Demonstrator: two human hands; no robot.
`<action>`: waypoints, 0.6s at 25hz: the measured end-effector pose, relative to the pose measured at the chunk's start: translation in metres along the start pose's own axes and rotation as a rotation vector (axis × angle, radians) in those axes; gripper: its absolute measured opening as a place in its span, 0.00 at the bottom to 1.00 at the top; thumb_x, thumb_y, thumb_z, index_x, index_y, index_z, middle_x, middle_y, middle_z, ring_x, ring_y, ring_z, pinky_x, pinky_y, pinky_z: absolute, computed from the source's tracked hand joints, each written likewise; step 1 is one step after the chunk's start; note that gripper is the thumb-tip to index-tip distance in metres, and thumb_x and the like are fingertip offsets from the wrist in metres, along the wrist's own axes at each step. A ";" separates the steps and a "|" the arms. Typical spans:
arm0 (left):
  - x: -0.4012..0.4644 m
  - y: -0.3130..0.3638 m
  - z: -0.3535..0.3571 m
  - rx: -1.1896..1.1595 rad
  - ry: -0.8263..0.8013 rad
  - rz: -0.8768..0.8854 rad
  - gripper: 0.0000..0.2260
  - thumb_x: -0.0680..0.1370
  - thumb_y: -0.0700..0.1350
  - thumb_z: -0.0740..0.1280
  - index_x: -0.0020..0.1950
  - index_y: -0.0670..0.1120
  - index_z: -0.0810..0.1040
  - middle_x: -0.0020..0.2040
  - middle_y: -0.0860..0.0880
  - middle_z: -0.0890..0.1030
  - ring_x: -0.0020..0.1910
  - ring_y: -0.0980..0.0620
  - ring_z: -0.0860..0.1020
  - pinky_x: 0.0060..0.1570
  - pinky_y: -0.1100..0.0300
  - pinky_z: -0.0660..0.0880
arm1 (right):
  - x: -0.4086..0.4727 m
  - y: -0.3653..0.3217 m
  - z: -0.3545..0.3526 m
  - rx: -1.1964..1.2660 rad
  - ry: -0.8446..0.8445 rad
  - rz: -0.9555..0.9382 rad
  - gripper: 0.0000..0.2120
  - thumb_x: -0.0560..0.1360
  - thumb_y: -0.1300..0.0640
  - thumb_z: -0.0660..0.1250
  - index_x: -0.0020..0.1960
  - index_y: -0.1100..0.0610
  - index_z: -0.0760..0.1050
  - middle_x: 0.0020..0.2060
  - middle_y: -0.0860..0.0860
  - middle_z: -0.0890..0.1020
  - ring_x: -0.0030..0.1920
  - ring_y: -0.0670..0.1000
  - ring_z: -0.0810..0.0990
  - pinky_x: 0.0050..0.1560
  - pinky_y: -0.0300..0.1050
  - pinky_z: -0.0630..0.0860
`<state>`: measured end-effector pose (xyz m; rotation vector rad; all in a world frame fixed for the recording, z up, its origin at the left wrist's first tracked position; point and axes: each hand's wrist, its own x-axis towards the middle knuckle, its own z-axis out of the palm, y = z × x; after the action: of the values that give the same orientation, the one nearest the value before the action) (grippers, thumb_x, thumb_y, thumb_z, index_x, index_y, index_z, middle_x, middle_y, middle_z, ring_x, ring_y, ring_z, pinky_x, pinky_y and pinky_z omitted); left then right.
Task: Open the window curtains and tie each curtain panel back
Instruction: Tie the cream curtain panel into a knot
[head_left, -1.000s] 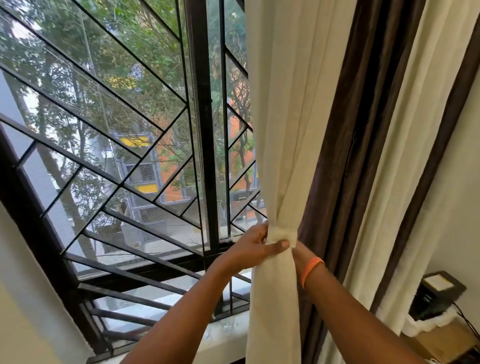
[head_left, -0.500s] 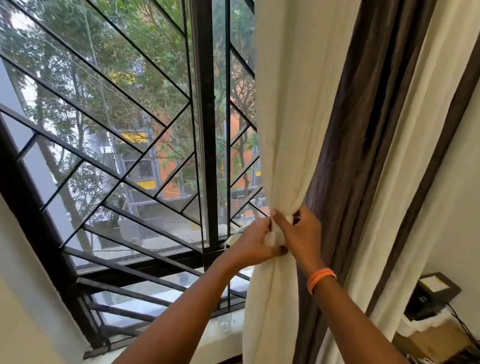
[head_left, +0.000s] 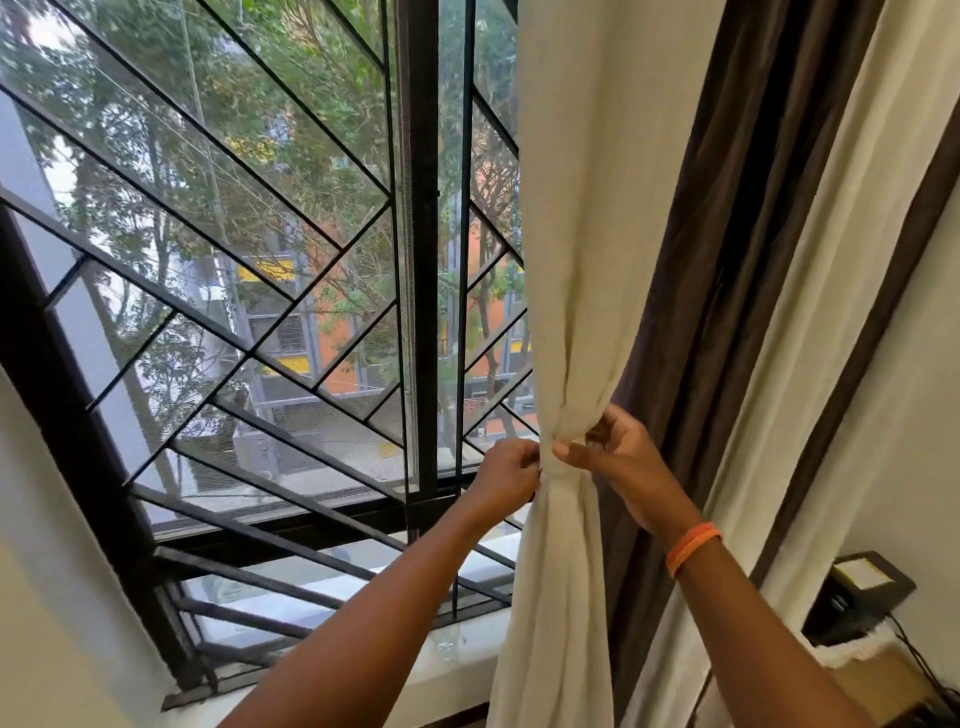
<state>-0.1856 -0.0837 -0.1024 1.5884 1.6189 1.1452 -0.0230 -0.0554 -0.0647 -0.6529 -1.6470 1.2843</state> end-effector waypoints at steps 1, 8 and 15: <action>-0.001 0.000 0.001 0.040 -0.031 0.031 0.07 0.77 0.40 0.66 0.46 0.39 0.83 0.40 0.40 0.83 0.40 0.40 0.82 0.43 0.46 0.82 | 0.000 -0.001 -0.001 -0.041 0.028 0.003 0.25 0.65 0.66 0.78 0.60 0.59 0.76 0.52 0.56 0.85 0.52 0.52 0.83 0.53 0.46 0.81; -0.019 -0.003 0.007 0.245 0.020 0.114 0.09 0.74 0.40 0.66 0.45 0.47 0.86 0.38 0.50 0.84 0.40 0.52 0.80 0.44 0.58 0.74 | 0.007 0.012 0.008 0.117 0.192 0.158 0.14 0.73 0.68 0.65 0.59 0.63 0.76 0.43 0.56 0.86 0.43 0.55 0.84 0.43 0.47 0.81; -0.038 0.021 -0.028 0.366 -0.050 0.130 0.06 0.76 0.47 0.69 0.49 0.52 0.86 0.41 0.53 0.84 0.44 0.57 0.78 0.49 0.57 0.71 | 0.020 0.018 0.016 0.063 0.222 0.135 0.20 0.76 0.64 0.65 0.67 0.54 0.72 0.54 0.51 0.82 0.55 0.53 0.80 0.58 0.50 0.77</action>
<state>-0.1955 -0.1278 -0.0768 1.9606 1.7892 0.8978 -0.0484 -0.0403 -0.0756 -0.8480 -1.3962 1.3029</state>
